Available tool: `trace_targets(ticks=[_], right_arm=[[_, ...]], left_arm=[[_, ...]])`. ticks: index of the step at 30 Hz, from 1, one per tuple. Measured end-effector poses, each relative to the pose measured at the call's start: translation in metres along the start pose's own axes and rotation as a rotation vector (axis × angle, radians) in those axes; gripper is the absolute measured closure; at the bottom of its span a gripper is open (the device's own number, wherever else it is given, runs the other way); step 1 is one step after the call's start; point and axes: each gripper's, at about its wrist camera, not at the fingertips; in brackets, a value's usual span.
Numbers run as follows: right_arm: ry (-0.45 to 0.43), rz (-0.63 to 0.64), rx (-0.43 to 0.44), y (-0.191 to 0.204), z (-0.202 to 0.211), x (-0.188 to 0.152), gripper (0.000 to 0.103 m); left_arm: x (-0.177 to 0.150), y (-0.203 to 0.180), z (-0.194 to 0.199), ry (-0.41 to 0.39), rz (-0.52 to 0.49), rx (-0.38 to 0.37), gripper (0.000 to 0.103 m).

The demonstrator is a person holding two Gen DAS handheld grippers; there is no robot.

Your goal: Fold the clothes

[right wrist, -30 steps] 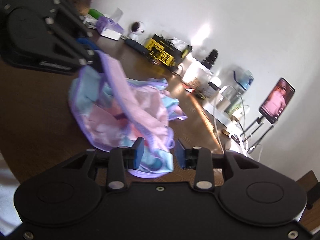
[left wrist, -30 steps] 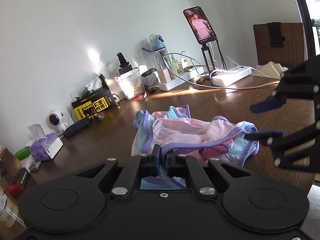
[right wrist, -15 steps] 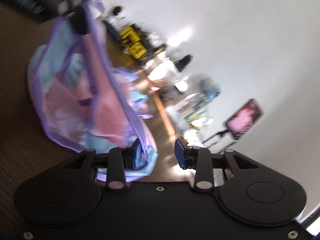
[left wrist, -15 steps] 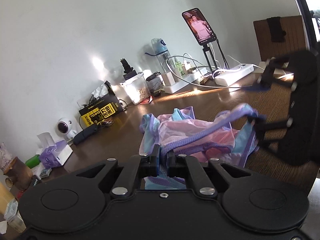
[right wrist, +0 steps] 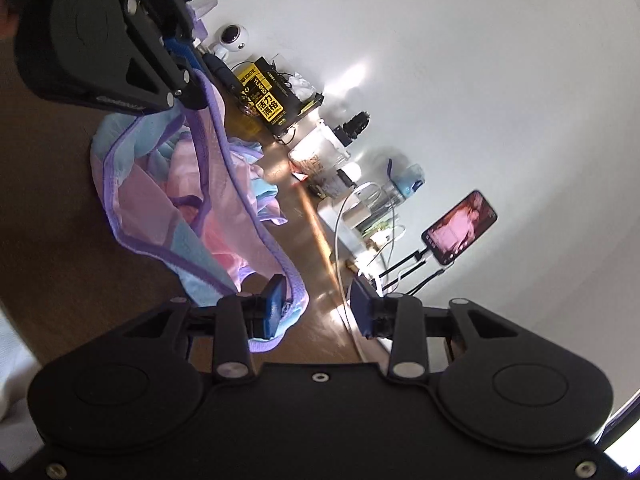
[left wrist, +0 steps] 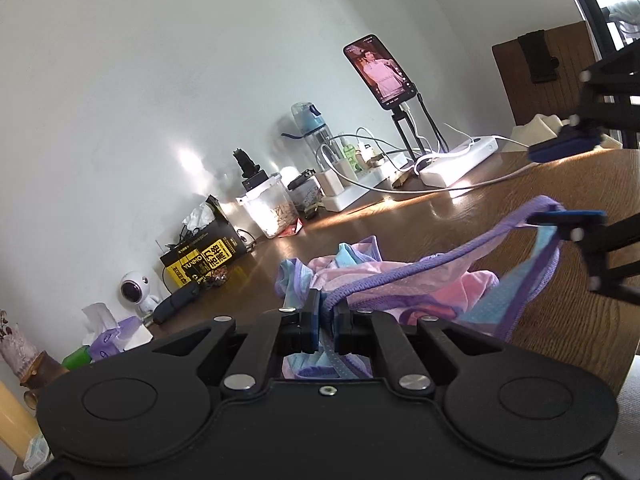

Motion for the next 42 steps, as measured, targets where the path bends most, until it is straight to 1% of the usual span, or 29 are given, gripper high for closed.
trace_targets(ticks=[3, 4, 5, 7, 11, 16, 19, 21, 22, 23, 25, 26, 29, 32, 33, 34, 36, 38, 39, 41, 42], right_arm=[[-0.006, -0.041, -0.001, -0.010, 0.008, -0.003, 0.064], [-0.008, -0.058, -0.009, -0.013, 0.008, -0.004, 0.069], [0.001, -0.061, -0.010, -0.013, 0.006, -0.004, 0.078], [0.014, -0.048, -0.002, -0.011, 0.002, -0.005, 0.086], [0.020, -0.033, 0.012, -0.004, -0.004, -0.005, 0.088], [0.042, -0.017, -0.008, 0.003, -0.016, -0.008, 0.087], [0.048, -0.016, -0.005, 0.007, -0.022, -0.012, 0.087], [0.045, -0.010, -0.002, 0.012, -0.024, -0.014, 0.093], [0.045, -0.005, 0.006, 0.014, -0.026, -0.014, 0.096], [0.044, -0.004, 0.013, 0.016, -0.026, -0.015, 0.096], [0.043, -0.001, 0.024, 0.019, -0.027, -0.016, 0.096], [0.043, -0.001, 0.025, 0.020, -0.027, -0.016, 0.096], [0.042, -0.001, 0.030, 0.022, -0.027, -0.018, 0.096], [0.038, 0.004, 0.034, 0.025, -0.026, -0.019, 0.096], [0.035, 0.007, 0.032, 0.026, -0.026, -0.019, 0.096], [0.031, 0.010, 0.032, 0.026, -0.027, -0.020, 0.096], [0.013, 0.010, 0.031, 0.023, -0.027, -0.021, 0.096], [-0.021, -0.001, 0.045, 0.016, -0.028, -0.022, 0.096], [-0.039, -0.015, 0.059, 0.010, -0.029, -0.022, 0.096], [-0.063, -0.030, 0.106, 0.000, -0.035, -0.020, 0.096], [-0.069, -0.049, 0.184, -0.009, -0.044, -0.017, 0.096]], left_arm=[[0.002, -0.003, 0.002, -0.016, -0.006, -0.007, 0.096], [0.003, -0.004, 0.003, -0.022, -0.007, -0.009, 0.096], [0.003, -0.004, 0.003, -0.023, -0.007, -0.010, 0.096], [0.003, -0.005, 0.004, -0.024, -0.009, -0.013, 0.096], [-0.001, -0.003, 0.006, -0.014, -0.015, -0.007, 0.096], [-0.006, -0.006, 0.010, -0.008, -0.036, -0.005, 0.096], [-0.013, -0.013, 0.010, 0.007, -0.056, 0.003, 0.096], [-0.019, -0.020, 0.008, 0.023, -0.087, 0.023, 0.094], [-0.022, -0.023, 0.007, 0.029, -0.107, 0.036, 0.088], [-0.025, -0.025, 0.006, 0.025, -0.121, 0.052, 0.077], [-0.029, -0.029, 0.005, 0.017, -0.151, 0.083, 0.060], [-0.031, -0.031, 0.005, 0.014, -0.164, 0.098, 0.059], [-0.032, -0.031, 0.004, 0.007, -0.163, 0.087, 0.059], [-0.032, -0.030, 0.003, 0.018, -0.179, 0.069, 0.061], [-0.032, -0.030, 0.003, 0.022, -0.185, 0.063, 0.063], [-0.032, -0.029, 0.002, 0.025, -0.188, 0.057, 0.069], [-0.027, -0.020, 0.000, 0.039, -0.144, 0.034, 0.074], [-0.023, -0.010, -0.002, 0.051, -0.100, 0.011, 0.082], [-0.020, -0.005, -0.002, 0.056, -0.079, -0.010, 0.084], [-0.005, 0.018, -0.005, 0.060, -0.013, -0.080, 0.089], [0.000, 0.024, -0.007, 0.060, -0.005, -0.097, 0.089]])
Point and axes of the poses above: each gripper's, at about its wrist camera, not at the fingertips, and z roughly against the way its jaws point, y to its left, x to its top, and after that the axes turned 13 degrees about z, right-handed
